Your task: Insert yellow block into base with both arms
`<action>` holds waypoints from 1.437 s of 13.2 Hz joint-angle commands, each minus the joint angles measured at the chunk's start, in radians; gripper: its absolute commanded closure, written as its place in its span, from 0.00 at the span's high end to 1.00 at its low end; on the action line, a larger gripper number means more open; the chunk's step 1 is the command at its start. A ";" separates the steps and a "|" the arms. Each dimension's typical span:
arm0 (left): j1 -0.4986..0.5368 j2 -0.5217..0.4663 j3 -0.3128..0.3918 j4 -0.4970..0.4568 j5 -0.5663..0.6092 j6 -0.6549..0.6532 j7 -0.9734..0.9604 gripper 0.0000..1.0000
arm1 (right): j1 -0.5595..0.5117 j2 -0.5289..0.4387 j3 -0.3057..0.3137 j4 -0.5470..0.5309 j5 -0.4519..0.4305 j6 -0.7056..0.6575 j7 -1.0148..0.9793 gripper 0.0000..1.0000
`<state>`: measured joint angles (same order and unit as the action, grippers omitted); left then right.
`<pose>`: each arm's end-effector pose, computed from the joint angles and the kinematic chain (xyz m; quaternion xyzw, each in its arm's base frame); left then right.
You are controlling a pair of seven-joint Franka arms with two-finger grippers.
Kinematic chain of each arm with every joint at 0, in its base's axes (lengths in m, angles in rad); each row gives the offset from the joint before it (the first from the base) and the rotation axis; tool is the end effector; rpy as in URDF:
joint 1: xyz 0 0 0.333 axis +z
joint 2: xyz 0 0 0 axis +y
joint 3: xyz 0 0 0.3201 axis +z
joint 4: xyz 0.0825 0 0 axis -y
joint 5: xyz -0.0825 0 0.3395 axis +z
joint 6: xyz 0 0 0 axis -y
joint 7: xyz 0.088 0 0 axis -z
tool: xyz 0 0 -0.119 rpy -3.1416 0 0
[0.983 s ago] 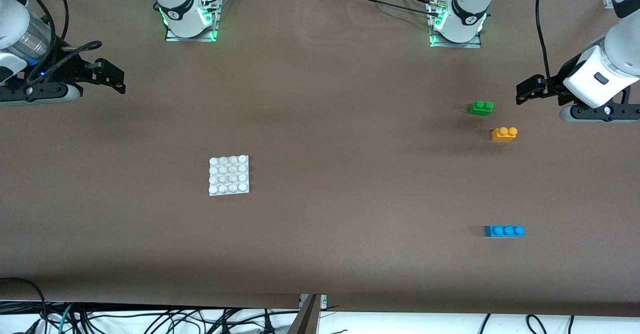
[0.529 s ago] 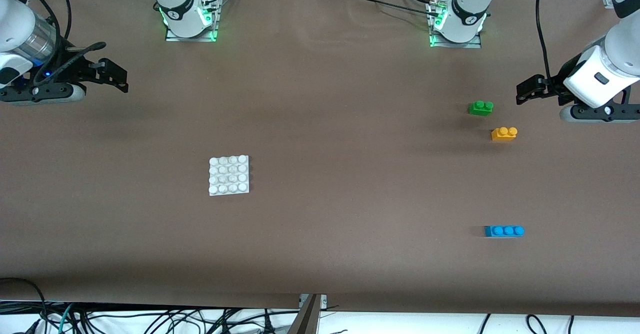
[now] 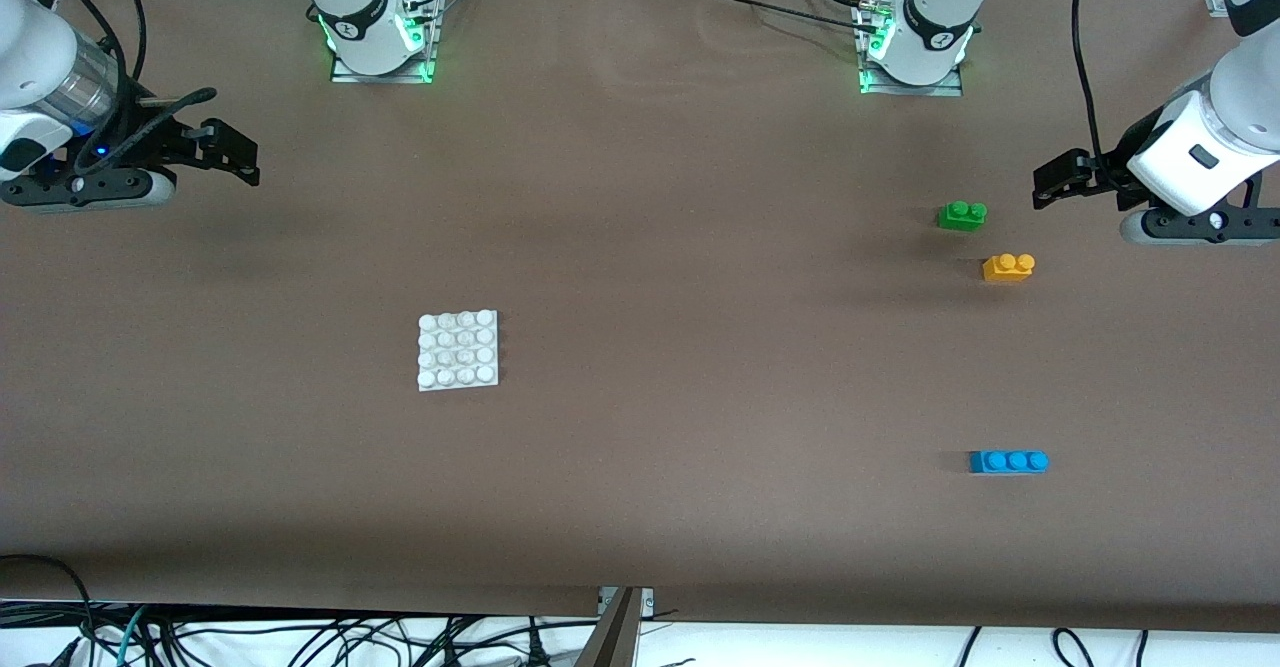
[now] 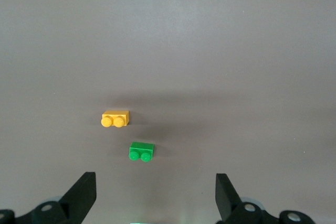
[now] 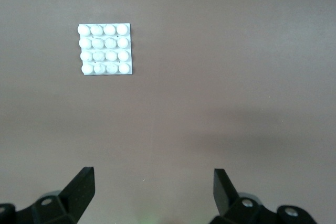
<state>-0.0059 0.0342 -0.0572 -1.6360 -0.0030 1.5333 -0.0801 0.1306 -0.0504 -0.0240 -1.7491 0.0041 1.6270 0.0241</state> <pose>0.5093 -0.0321 0.5686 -0.9976 -0.0085 0.0684 0.0024 0.4900 0.0526 0.5704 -0.9985 -0.0411 0.0359 0.0003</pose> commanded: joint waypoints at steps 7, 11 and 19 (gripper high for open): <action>0.006 0.006 -0.004 0.027 0.004 -0.022 0.007 1.00 | -0.008 -0.040 0.007 -0.056 0.007 0.030 -0.007 1.00; 0.006 0.006 -0.003 0.025 0.004 -0.022 0.008 1.00 | -0.008 -0.042 0.012 -0.085 0.007 0.066 -0.007 1.00; 0.004 0.007 -0.009 0.027 0.006 -0.022 0.005 1.00 | -0.008 -0.033 0.026 -0.090 0.007 0.074 0.004 1.00</action>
<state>-0.0050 0.0342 -0.0595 -1.6359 -0.0030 1.5324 -0.0801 0.1309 -0.0530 -0.0077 -1.8015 0.0041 1.6811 0.0249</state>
